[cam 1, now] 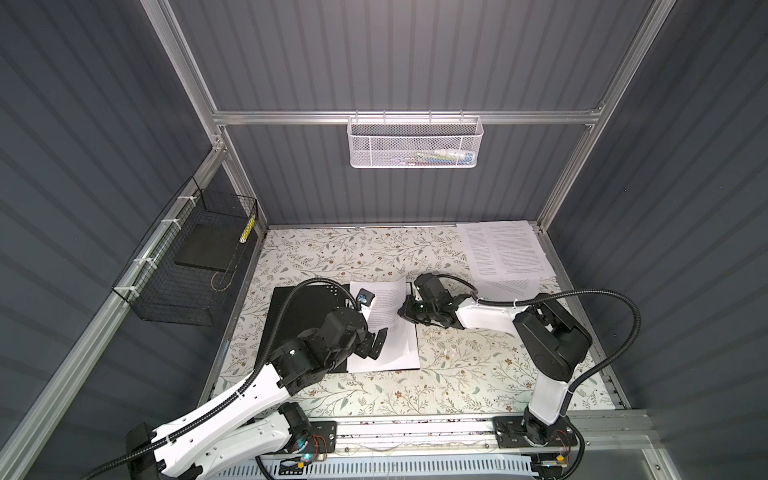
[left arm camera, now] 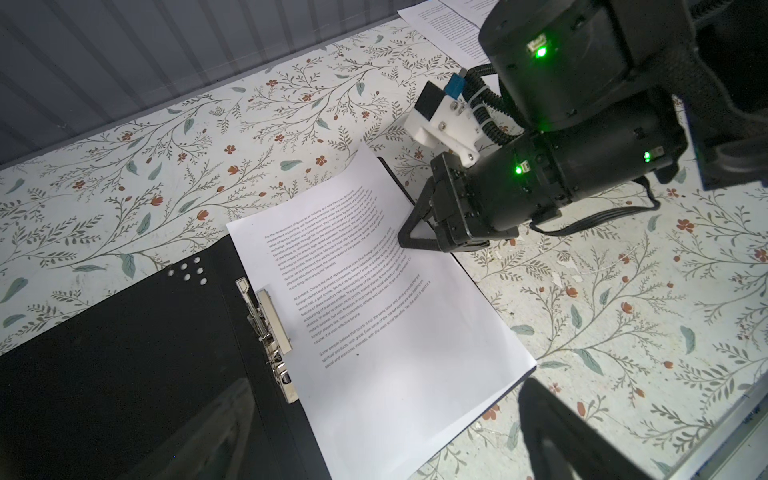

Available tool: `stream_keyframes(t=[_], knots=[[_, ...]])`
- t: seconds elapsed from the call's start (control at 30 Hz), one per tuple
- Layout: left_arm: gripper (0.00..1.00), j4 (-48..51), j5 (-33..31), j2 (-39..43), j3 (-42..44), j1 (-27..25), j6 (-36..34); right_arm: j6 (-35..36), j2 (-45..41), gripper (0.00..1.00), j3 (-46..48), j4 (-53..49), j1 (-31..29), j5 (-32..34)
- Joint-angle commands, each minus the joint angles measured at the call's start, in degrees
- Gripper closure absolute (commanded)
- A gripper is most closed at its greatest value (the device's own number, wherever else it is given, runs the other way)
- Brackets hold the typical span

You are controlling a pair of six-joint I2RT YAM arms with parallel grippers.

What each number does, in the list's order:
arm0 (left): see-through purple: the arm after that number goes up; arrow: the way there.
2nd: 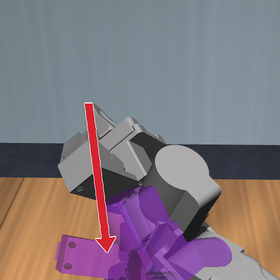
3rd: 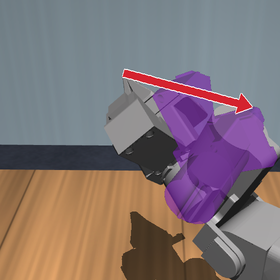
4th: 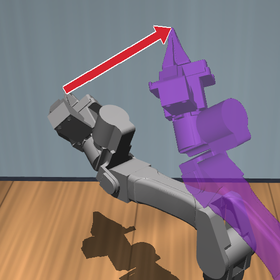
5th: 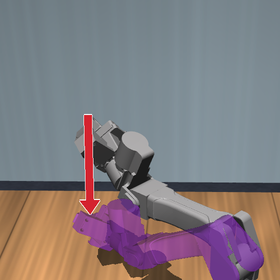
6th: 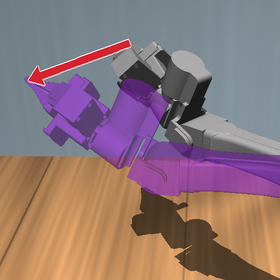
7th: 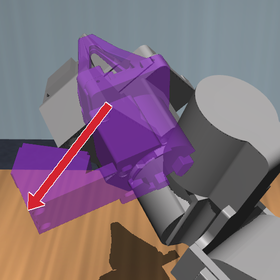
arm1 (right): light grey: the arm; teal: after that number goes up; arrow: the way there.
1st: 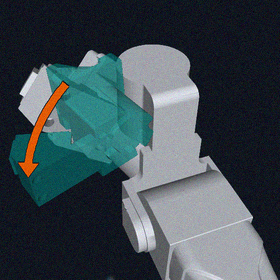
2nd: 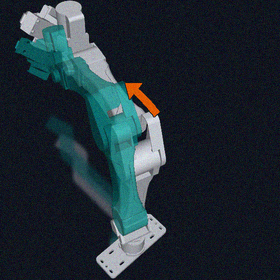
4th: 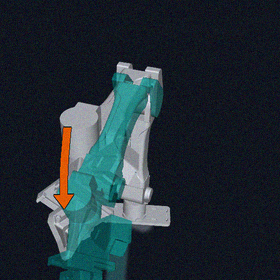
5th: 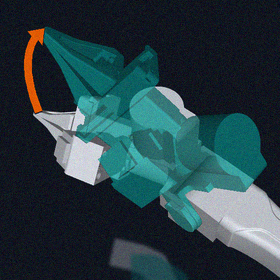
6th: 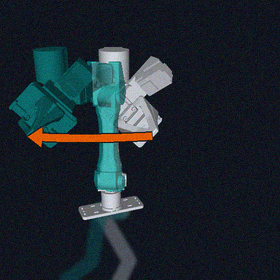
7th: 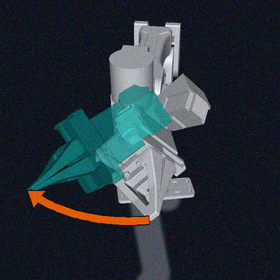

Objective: Put the files into the folder
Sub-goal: 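Lay the sheet onto the folder stack with the right gripper, then hold the sheet edge beside the folder with the right gripper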

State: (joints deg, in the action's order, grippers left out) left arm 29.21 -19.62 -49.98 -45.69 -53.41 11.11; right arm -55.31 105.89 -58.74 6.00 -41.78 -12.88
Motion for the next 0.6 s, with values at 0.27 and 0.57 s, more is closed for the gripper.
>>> stream_keyframes(t=[0.27,0.57], knots=[[0.0,0.89,1.24,-0.49,-1.95,0.65,-0.39,-0.56,1.66,1.0,-1.38,0.25,-0.69,-1.13],[0.0,0.85,1.63,-0.65,-2.0,0.74,-0.46,-0.33,-0.45,1.0,0.18,-1.07,-0.67,1.62]])
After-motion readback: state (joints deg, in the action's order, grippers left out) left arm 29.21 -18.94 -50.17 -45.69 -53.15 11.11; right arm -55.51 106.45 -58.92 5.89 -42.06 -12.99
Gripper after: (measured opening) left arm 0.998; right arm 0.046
